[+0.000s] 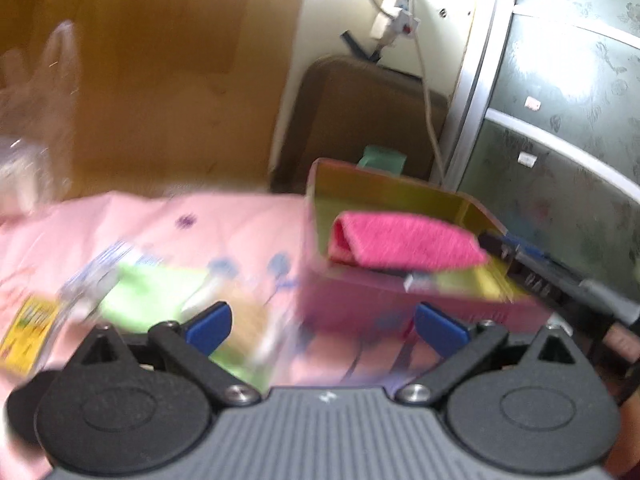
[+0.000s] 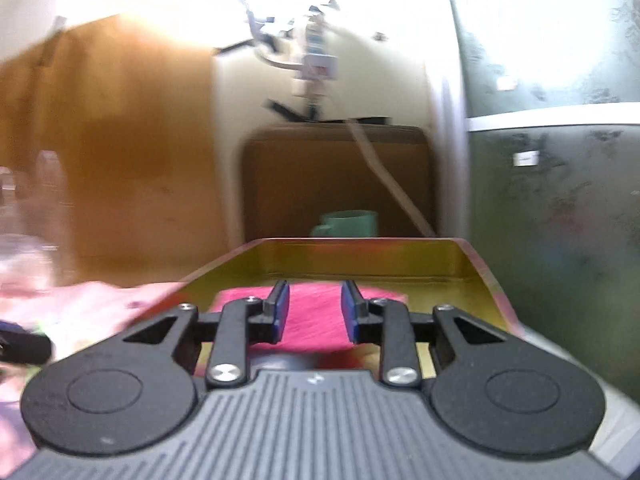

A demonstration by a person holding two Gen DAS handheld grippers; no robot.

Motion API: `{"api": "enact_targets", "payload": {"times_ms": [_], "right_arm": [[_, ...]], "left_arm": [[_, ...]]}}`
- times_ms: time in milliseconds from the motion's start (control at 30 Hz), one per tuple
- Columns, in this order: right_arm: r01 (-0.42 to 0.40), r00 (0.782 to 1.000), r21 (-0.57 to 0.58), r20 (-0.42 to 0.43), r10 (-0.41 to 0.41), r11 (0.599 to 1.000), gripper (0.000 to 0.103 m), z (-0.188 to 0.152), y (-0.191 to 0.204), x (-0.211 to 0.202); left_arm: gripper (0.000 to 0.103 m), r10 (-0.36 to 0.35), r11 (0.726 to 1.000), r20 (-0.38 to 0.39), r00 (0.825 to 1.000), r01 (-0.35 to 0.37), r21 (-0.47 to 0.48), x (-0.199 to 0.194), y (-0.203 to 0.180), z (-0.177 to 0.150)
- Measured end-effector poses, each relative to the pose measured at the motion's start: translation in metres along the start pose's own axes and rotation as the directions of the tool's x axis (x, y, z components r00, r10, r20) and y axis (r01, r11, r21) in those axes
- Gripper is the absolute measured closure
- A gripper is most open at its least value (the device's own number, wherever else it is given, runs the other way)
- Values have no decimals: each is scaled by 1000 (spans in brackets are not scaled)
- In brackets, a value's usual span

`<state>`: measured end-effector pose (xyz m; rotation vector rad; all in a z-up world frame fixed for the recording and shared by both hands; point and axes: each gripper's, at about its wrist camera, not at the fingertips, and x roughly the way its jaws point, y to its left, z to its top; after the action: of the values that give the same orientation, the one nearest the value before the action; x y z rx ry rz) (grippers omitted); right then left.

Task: Organize soft objects

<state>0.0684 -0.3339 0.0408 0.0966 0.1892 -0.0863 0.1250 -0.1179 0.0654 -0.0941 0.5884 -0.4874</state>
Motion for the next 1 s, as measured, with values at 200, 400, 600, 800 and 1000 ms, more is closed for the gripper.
{"api": "enact_targets", "payload": {"times_ms": [200,400,600,800,1000], "right_arm": [[-276,957,-77,-117,266,958,67,-21,73,-6],[-411,897,-119,-229,378,904,49,-30,131,17],[-379,905,-216,-288,312,900,39,-35,159,47],[-371,898,-146,-307,314,917,79,-39,142,46],[-413,898,-167,-239,370,895,86,-49,136,-16]], "left_arm": [[2,125,992,-8,992,-125,-4,-44,55,-53],[2,260,958,-16,966,-260,-125,-70,120,-76],[2,228,948,-6,974,-223,-225,-77,151,-89],[2,199,965,33,979,-190,-181,-80,145,-93],[2,179,971,46,983,-169,-169,-82,142,-93]]}}
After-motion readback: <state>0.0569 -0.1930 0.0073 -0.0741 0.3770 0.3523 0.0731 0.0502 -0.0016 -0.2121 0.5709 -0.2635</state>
